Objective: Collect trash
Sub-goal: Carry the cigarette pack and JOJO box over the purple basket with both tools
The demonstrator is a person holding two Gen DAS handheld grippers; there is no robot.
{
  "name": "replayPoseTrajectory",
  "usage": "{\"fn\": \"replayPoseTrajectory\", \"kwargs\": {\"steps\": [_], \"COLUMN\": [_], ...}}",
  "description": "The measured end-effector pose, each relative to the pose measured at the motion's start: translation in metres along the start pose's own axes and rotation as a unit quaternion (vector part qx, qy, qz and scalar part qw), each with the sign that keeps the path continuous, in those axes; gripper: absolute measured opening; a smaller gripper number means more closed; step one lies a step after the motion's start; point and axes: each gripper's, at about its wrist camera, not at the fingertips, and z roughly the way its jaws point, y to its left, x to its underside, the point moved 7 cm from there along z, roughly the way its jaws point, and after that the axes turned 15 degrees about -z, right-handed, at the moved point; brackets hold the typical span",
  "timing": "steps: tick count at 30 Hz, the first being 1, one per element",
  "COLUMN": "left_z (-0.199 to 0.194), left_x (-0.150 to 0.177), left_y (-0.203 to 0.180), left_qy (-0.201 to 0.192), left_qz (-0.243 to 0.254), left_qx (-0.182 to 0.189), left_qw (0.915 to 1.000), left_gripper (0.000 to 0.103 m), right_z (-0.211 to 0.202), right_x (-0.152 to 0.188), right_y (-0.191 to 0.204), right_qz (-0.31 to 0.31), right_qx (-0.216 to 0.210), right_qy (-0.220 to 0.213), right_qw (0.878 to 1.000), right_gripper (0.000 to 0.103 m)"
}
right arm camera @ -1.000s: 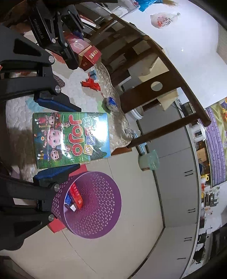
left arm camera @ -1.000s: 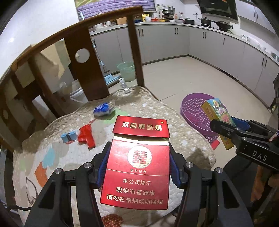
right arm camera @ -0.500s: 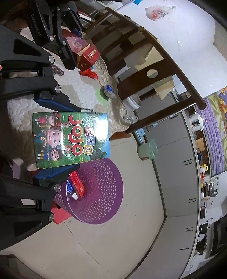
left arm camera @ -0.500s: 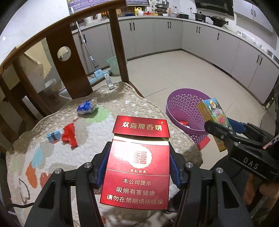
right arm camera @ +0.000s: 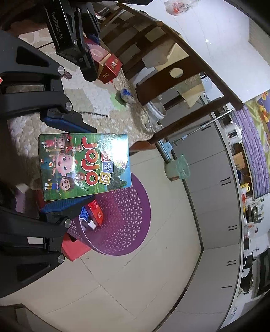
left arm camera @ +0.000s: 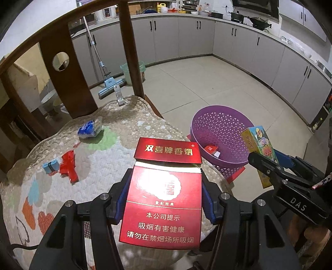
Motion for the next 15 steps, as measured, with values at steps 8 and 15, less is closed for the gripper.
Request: {"fn": "replayPoseTrajectory", "kwargs": {"steps": [8,15], "left_z": [0.027,0.061], "left_x": [-0.016,-0.032], "left_y": [-0.011,-0.025], "left_qy": [0.01,0.022], "left_qz": [0.004,0.008], "left_qx": [0.003,-0.001], "left_qw": [0.9999,0.9997], "left_gripper": [0.057,0.057], "right_z": [0.02,0.047], "right_x": [-0.005,-0.011], "right_y": [-0.025,-0.054], "right_qz": [0.016,0.038], "right_qx": [0.011,0.016], "right_qy": [0.0,0.001], "right_qw": [1.0,0.999], "right_gripper": [0.06,0.06]}}
